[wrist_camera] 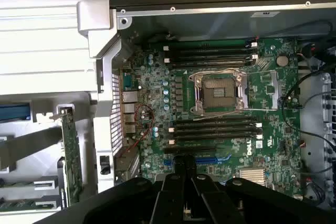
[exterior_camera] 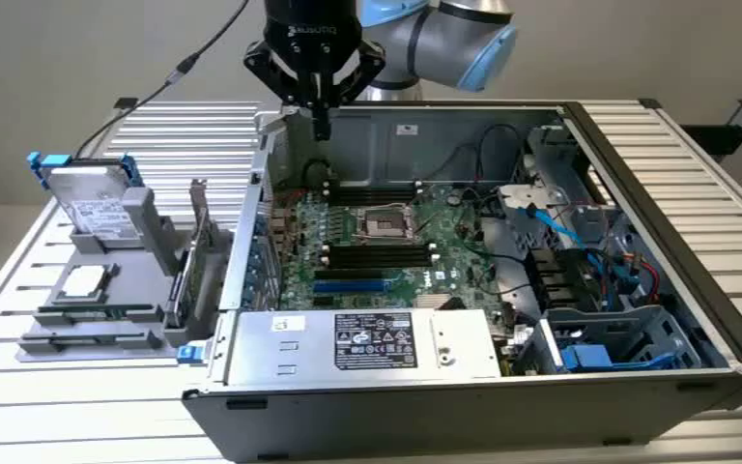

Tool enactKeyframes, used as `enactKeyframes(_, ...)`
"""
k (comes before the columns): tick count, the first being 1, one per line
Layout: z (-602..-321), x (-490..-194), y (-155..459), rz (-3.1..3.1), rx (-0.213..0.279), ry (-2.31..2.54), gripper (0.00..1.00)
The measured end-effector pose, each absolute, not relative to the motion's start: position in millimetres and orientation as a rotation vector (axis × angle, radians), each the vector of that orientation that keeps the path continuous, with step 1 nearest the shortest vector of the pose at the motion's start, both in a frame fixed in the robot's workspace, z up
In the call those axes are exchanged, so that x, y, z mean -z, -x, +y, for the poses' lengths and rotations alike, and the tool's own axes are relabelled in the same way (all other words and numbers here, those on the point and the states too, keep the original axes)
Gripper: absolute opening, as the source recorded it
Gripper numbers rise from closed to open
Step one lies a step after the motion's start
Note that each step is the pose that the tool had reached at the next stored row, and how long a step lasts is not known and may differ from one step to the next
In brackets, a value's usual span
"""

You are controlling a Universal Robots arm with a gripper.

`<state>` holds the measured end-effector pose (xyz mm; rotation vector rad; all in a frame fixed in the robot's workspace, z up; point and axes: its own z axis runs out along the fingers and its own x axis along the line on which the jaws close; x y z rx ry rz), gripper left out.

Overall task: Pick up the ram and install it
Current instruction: 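Reach for the ram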

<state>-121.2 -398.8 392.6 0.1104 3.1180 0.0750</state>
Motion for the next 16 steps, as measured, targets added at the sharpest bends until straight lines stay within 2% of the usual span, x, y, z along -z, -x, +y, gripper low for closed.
enactKeyframes(16,-398.8,-392.6,128.7,3.118,-0.075,-0.110,0.10)
